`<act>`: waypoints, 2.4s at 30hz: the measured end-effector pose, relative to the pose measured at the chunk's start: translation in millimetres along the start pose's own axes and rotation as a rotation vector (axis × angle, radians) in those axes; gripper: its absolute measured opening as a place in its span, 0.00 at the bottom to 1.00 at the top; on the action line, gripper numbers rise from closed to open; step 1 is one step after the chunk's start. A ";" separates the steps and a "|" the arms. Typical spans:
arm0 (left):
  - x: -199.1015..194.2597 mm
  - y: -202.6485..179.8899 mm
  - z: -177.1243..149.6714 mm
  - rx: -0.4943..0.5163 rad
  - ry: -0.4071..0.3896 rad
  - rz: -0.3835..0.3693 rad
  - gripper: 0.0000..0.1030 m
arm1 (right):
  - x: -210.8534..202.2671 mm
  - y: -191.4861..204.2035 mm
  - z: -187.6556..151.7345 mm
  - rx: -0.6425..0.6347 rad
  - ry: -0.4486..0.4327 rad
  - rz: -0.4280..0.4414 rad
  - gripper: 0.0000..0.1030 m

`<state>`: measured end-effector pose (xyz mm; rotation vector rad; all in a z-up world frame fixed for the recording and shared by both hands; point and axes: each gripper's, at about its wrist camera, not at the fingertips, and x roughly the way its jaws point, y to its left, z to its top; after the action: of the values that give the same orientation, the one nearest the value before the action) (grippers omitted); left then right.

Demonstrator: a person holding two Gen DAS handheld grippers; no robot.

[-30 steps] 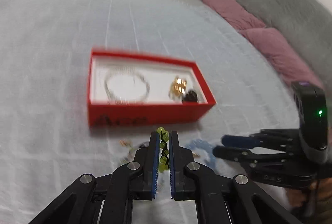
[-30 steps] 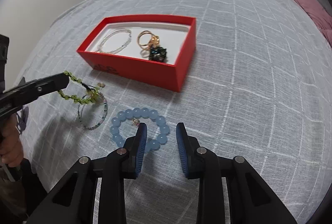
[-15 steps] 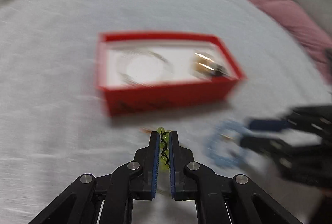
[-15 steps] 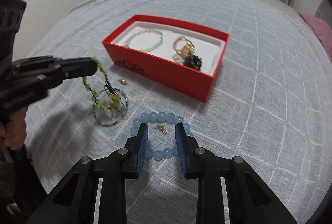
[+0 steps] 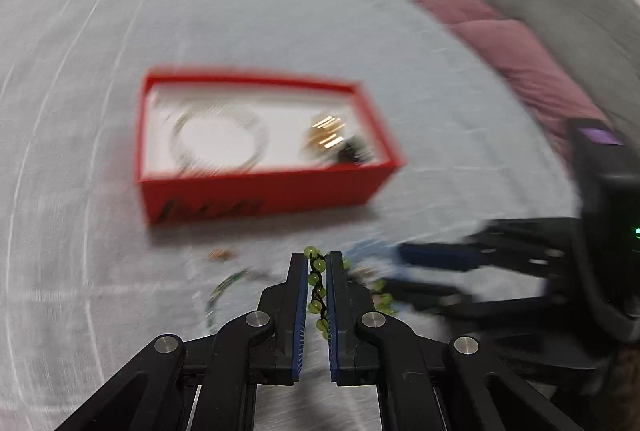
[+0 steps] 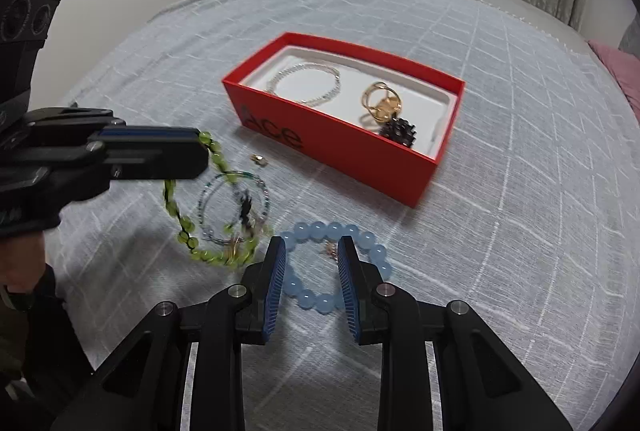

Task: Organize jewelry
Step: 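Grasp the green beaded bracelet with the left tool and lift it, then carry the green bracelet into the red box and open the left tool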

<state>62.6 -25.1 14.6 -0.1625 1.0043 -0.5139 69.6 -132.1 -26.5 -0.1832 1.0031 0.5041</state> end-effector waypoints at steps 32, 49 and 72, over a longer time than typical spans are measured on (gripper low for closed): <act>-52.9 6.2 14.9 -0.018 -0.208 -0.029 0.03 | -8.7 31.8 -16.0 -0.169 0.049 0.164 0.01; -68.5 0.4 27.8 -0.019 -0.284 -0.052 0.03 | -34.8 -11.9 7.2 0.022 -0.051 0.170 0.01; -25.0 15.8 81.6 -0.099 -0.323 -0.068 0.03 | -47.9 -53.9 46.8 0.169 -0.177 0.140 0.01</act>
<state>125.6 -7.6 71.7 -0.3578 0.7100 -0.4817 110.5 -176.9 34.5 0.0822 0.8839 0.5496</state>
